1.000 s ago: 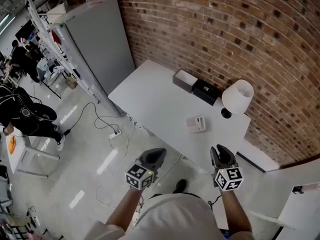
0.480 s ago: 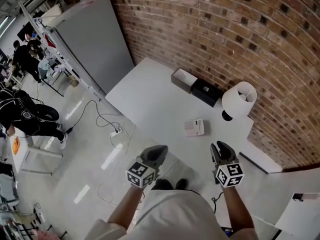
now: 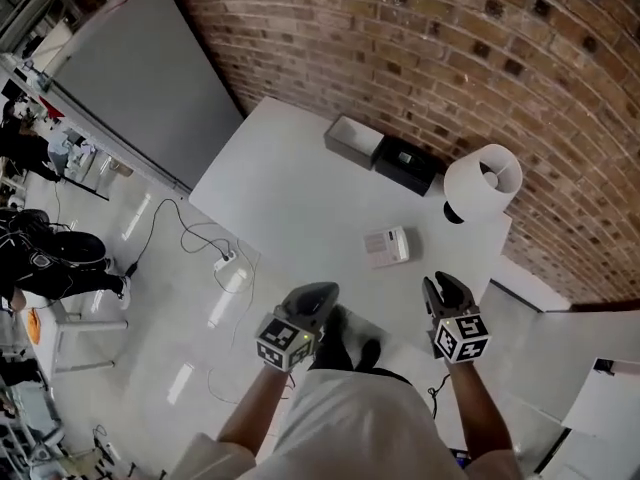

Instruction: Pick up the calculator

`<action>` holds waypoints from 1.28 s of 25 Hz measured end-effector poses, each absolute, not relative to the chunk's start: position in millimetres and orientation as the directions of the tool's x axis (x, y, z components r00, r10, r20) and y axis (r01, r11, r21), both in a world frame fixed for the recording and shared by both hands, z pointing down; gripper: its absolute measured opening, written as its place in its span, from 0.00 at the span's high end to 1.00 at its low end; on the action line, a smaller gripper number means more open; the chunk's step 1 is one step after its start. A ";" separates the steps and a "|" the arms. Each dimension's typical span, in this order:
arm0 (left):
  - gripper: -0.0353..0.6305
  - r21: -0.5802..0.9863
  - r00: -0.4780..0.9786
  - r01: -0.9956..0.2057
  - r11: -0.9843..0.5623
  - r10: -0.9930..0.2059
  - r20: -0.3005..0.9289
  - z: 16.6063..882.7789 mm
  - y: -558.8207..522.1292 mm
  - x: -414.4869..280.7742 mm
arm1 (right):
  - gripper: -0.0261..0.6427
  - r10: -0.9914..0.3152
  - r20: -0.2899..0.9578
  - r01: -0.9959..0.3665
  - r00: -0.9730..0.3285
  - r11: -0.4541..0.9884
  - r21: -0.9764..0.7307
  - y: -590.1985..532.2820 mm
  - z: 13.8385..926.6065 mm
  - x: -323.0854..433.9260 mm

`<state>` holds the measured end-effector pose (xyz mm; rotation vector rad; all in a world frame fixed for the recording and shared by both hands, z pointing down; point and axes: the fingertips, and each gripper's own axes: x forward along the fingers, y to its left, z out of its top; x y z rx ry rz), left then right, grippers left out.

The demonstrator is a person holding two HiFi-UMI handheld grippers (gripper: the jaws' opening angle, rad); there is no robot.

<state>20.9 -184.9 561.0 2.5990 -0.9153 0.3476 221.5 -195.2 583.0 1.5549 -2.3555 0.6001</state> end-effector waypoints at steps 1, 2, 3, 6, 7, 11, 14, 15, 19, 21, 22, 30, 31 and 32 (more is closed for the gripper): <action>0.93 0.260 0.770 -0.628 -0.733 -0.538 0.344 564.9 -194.1 21.1 | 0.77 -0.811 0.440 -0.922 -0.386 0.329 -0.202 -201.1 590.3 219.6; 0.93 0.265 0.780 -0.614 -0.743 -0.522 0.345 569.0 -203.1 21.5 | 0.77 -0.810 0.450 -0.926 -0.376 0.316 -0.205 -207.3 597.0 217.9; 0.93 0.269 0.790 -0.599 -0.754 -0.504 0.349 574.1 -211.9 21.9 | 0.77 -0.809 0.460 -0.930 -0.367 0.304 -0.208 -214.0 603.4 216.4; 0.93 0.280 0.813 -0.559 -0.781 -0.451 0.368 591.1 -235.6 24.0 | 0.77 -0.801 0.489 -0.938 -0.345 0.272 -0.216 -235.6 624.2 214.4; 0.93 0.283 0.821 -0.546 -0.788 -0.437 0.367 594.9 -243.2 25.5 | 0.77 -0.798 0.499 -0.940 -0.337 0.261 -0.218 -241.9 631.6 214.4; 0.93 0.306 0.843 -0.503 -0.808 -0.380 0.381 620.6 -268.3 31.0 | 0.76 -0.784 0.538 -0.949 -0.309 0.223 -0.221 -264.7 664.2 217.3; 0.93 0.332 0.848 -0.477 -0.814 -0.327 0.417 643.6 -278.0 31.9 | 0.76 -0.761 0.582 -0.956 -0.287 0.192 -0.219 -275.1 690.4 219.9; 0.93 0.341 0.850 -0.468 -0.816 -0.309 0.428 650.3 -280.7 32.1 | 0.76 -0.748 0.603 -0.959 -0.277 0.183 -0.215 -277.2 700.8 220.6; 0.93 0.358 0.856 -0.442 -0.823 -0.268 0.441 674.0 -295.6 39.7 | 0.75 -0.688 0.680 -0.966 -0.254 0.153 -0.207 -283.0 752.4 222.5; 0.93 0.370 0.860 -0.428 -0.825 -0.245 0.448 687.1 -298.9 45.1 | 0.74 -0.665 0.703 -0.966 -0.254 0.140 -0.218 -284.8 775.3 223.0; 0.93 0.376 0.861 -0.421 -0.825 -0.233 0.453 694.2 -299.8 47.2 | 0.73 -0.656 0.711 -0.966 -0.254 0.133 -0.222 -285.8 785.5 223.4; 0.93 0.430 0.862 -0.384 -0.817 -0.149 0.485 744.5 -303.3 58.3 | 0.67 -0.593 0.760 -0.960 -0.264 0.085 -0.267 -301.0 854.6 232.3; 0.93 0.435 0.862 -0.381 -0.816 -0.143 0.487 749.1 -304.3 59.7 | 0.67 -0.588 0.760 -0.955 -0.278 0.085 -0.284 -304.5 861.2 231.7; 0.93 0.439 0.862 -0.378 -0.815 -0.137 0.488 753.4 -305.5 60.9 | 0.67 -0.582 0.757 -0.949 -0.295 0.086 -0.304 -308.0 867.3 230.4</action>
